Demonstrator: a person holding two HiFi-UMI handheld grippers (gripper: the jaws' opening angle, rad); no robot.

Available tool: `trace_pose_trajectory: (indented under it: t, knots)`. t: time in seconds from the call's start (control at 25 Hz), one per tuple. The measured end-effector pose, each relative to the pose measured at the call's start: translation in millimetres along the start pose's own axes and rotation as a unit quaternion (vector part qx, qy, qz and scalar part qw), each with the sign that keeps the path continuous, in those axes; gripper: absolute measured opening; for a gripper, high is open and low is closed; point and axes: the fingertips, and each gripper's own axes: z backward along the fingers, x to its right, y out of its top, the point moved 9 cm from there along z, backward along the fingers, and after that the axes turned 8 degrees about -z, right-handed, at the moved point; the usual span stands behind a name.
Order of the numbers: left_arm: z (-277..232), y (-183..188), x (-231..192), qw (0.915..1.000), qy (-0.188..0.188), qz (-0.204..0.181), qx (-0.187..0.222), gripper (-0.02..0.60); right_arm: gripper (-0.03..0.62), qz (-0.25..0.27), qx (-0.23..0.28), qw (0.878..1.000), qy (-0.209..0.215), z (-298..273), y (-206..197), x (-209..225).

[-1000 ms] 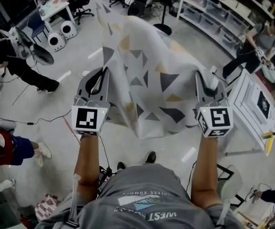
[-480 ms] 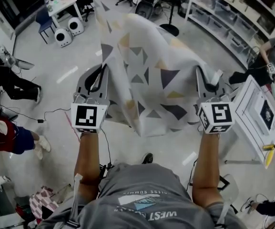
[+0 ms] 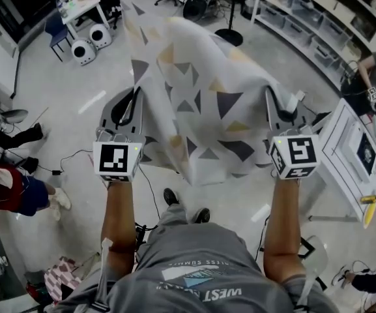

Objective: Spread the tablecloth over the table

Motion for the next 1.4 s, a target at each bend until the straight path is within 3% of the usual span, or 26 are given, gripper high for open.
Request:
trace_pose_trajectory:
  t: [0.4, 0.56, 1.4]
  knots:
    - [-27.8, -31.6, -11.8, 0.9993, -0.023, 0.029, 0.008, -0.003, 0.014, 0.003, -0.020, 1.000, -0.020, -24.4, -13.0, -2.3]
    - [-27.6, -48.3, -31.1, 0.9984, -0.034, 0.043, 0.015, -0.003, 0.014, 0.006, -0.027, 0.999, -0.029, -36.5, -14.1, -22.2]
    - [-56.9, -117.4, -63.9, 0.9959, -0.065, 0.060, 0.019, -0.003, 0.014, 0.001, -0.065, 0.996, -0.063, -82.3, -39.9, -38.6]
